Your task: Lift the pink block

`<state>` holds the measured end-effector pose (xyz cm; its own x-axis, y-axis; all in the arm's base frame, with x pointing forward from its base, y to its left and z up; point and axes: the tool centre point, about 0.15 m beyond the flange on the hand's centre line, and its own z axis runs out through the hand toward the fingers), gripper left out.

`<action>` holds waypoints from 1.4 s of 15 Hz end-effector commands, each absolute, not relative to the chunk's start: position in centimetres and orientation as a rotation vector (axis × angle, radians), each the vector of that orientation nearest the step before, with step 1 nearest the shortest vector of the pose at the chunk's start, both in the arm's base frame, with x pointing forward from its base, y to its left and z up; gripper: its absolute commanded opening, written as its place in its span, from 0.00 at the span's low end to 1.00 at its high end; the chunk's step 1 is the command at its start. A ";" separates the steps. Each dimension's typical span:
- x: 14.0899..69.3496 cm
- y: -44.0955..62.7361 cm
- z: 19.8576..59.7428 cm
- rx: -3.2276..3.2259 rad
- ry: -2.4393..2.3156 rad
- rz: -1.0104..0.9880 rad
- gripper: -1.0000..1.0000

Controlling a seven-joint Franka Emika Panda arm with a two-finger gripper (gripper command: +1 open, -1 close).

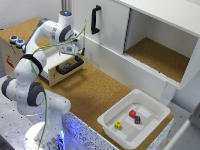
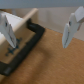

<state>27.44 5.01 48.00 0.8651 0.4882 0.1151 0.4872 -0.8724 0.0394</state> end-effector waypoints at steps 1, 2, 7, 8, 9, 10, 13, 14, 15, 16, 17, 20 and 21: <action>29.7 -7.1 45.4 3.053 0.672 0.146 1.00; 29.9 -8.6 45.1 3.044 0.645 0.140 1.00; 29.8 -19.1 42.1 3.084 0.465 0.086 1.00; 29.6 -20.6 41.7 3.096 0.432 0.075 1.00; 29.5 -21.7 41.4 3.107 0.407 0.070 1.00; 29.4 -23.5 40.9 3.122 0.365 0.061 1.00; 29.7 -28.1 39.6 3.146 0.276 0.006 1.00; 29.9 -29.3 39.2 3.144 0.264 0.007 1.00; 30.2 -30.4 38.9 3.133 0.276 0.015 1.00; 30.3 -31.2 38.4 3.124 0.296 0.026 1.00; 30.5 -32.0 37.9 3.118 0.326 0.038 1.00; 30.9 -34.0 36.5 3.124 0.385 0.084 1.00; 30.9 -34.5 36.2 3.128 0.399 0.115 1.00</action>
<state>29.02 -29.44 38.18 0.9767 0.2046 0.0653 0.2006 -0.9777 0.0623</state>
